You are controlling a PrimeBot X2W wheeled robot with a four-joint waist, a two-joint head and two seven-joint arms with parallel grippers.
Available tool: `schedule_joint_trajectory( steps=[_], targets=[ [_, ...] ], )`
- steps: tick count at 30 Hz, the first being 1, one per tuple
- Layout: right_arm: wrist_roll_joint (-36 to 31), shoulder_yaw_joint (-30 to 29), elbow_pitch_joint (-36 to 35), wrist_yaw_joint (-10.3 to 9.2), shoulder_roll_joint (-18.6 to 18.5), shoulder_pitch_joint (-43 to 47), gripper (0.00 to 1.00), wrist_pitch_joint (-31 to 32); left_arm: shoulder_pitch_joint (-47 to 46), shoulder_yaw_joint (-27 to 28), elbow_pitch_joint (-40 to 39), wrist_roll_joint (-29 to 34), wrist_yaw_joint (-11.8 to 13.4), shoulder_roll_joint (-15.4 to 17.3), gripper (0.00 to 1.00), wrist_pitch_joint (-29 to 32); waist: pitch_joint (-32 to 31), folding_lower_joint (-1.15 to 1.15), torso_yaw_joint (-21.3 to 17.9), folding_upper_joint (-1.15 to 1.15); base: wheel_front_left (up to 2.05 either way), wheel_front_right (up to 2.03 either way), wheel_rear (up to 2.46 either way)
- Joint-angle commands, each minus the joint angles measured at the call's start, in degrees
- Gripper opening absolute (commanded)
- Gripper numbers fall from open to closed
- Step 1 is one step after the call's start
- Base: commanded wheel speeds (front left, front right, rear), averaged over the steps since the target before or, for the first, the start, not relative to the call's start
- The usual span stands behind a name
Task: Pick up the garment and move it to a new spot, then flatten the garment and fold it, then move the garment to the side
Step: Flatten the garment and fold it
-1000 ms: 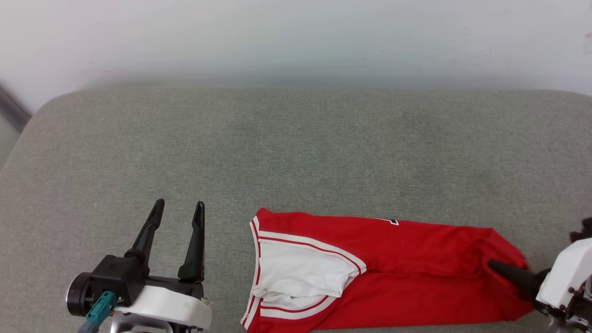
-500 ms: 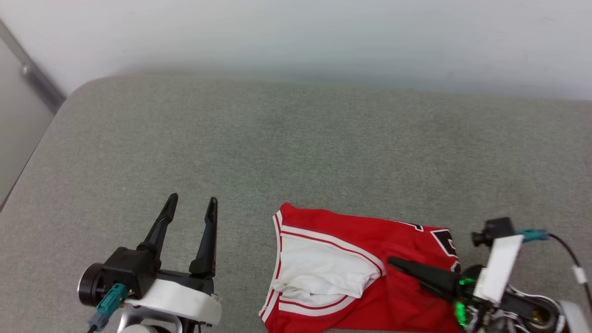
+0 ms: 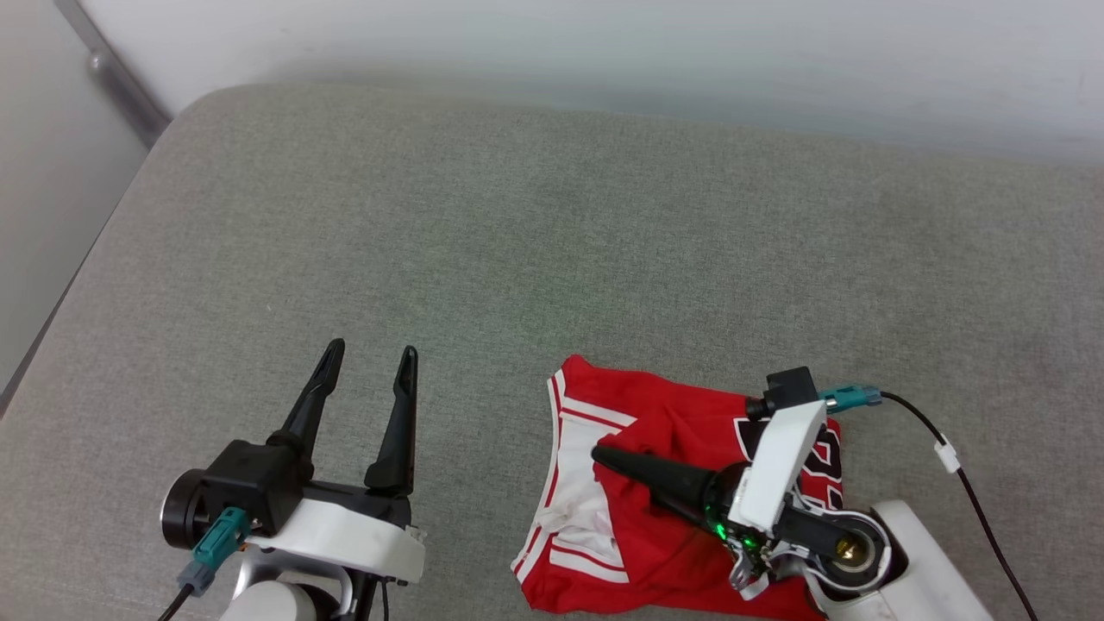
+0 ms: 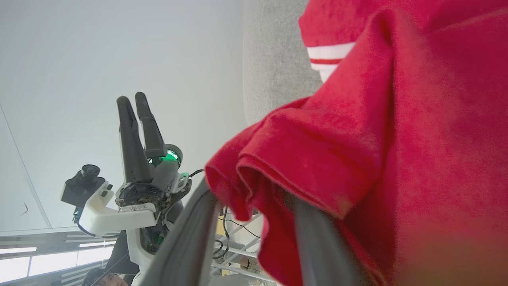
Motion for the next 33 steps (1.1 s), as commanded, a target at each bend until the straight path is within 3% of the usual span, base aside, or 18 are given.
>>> schedule_joint_trajectory(
  steps=[1,6,9,15,18,22,25,28,33],
  targets=[
    [-0.54,0.83,0.47,-0.02,0.06,-1.02,1.0,-0.82,-0.62,0.05,0.26,-0.18,-0.08,-0.12,1.0,-0.4,0.24,0.0,0.08,0.0,0.0,0.0,0.0],
    [-3.1,4.3,-0.37,-0.02,-0.19,-3.1,1.0,-3.07,-0.79,0.34,1.06,-0.28,-0.39,-0.41,1.0,-0.71,0.43,0.0,-0.52,0.0,0.0,0.0,0.0],
    [-7.93,7.89,-2.81,-0.02,-2.41,-4.24,1.0,-4.53,-0.72,0.47,1.48,-0.25,-0.49,-0.46,1.0,-0.93,0.08,0.0,-1.14,0.0,0.0,0.0,0.0],
    [-24.26,17.17,-7.32,-0.02,-9.85,-6.5,1.0,-9.17,0.14,0.77,2.07,-0.41,-0.44,-0.44,1.0,-1.14,-1.37,0.0,-2.51,0.0,0.0,0.0,0.0],
    [-32.23,18.54,-8.06,-0.02,-13.24,-6.85,1.0,-11.4,0.78,0.9,2.06,-0.47,-0.14,-0.39,1.0,-1.2,-2.12,0.0,-3.28,0.0,0.0,0.0,0.0],
    [-42.65,14.68,-8.56,-0.02,-16.51,-4.75,1.0,-14.9,1.39,1.28,1.76,-0.73,0.42,0.01,1.0,-1.12,-2.95,0.0,-4.57,0.0,0.0,0.0,0.0],
    [-49.91,8.69,-9.71,-0.02,-17.88,-1.96,1.0,-17.5,2.35,1.58,1.74,-0.95,1.02,0.19,1.0,-1.13,-3.59,0.0,-5.69,0.0,0.0,0.0,0.0],
    [-55.7,0.99,-12.0,-0.02,-17.33,2.28,1.0,-20.19,2.95,2.08,1.79,-0.99,1.47,0.41,1.0,-1.2,-4.14,0.0,-6.86,0.0,0.0,0.0,0.0],
    [-62.56,-11.84,-17.84,-0.02,-13.14,9.09,1.0,-27.17,4.21,3.14,2.25,-1.53,2.06,0.71,1.0,-1.23,-5.07,0.0,-8.65,0.0,0.0,0.0,0.0]
  ],
)
